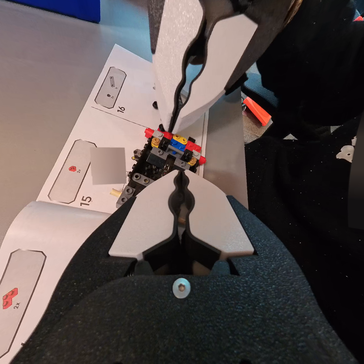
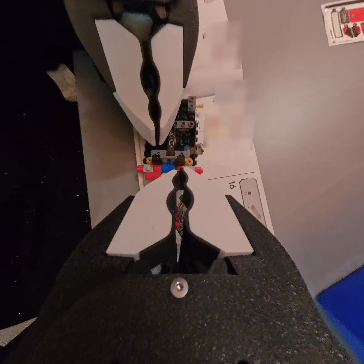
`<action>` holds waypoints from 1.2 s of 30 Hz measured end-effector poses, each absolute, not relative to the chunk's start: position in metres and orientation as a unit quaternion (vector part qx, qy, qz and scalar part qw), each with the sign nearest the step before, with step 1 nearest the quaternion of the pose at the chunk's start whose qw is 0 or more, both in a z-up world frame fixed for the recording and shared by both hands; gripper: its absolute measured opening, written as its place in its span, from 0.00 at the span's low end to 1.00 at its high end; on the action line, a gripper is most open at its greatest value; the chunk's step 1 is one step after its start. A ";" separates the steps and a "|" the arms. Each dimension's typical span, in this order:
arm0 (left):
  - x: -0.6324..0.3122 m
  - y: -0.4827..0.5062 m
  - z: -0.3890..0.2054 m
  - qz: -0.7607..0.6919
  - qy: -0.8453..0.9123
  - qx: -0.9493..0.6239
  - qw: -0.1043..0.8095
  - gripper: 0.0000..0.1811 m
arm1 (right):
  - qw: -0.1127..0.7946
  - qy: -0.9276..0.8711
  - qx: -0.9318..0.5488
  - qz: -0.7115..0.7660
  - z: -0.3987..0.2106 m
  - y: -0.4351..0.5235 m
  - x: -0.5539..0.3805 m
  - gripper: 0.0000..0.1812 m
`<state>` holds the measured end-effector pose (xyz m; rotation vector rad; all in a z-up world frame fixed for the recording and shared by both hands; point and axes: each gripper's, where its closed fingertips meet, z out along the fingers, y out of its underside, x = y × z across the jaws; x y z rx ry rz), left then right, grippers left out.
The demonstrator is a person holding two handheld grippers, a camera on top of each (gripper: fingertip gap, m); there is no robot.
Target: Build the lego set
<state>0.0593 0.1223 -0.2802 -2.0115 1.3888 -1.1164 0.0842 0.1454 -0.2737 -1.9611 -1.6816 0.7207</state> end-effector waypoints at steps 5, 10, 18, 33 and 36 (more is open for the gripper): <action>0.059 0.122 -0.280 -0.403 0.503 -0.730 0.227 0.00 | 0.202 -0.600 -0.732 0.253 -0.279 0.146 0.082 0.00; 0.060 0.122 -0.280 -0.404 0.503 -0.730 0.226 0.00 | 0.161 -0.581 -0.763 0.231 -0.280 0.146 0.083 0.00; 0.060 0.122 -0.280 -0.403 0.503 -0.730 0.228 0.00 | 0.172 -0.592 -0.775 0.141 -0.281 0.146 0.084 0.00; 0.060 0.121 -0.278 -0.416 0.494 -0.730 0.222 0.02 | 0.248 -0.542 -0.776 0.206 -0.273 0.143 0.138 0.07; 0.060 0.121 -0.277 -0.418 0.493 -0.729 0.224 0.03 | 0.268 -0.539 -0.776 0.186 -0.278 0.153 0.140 0.07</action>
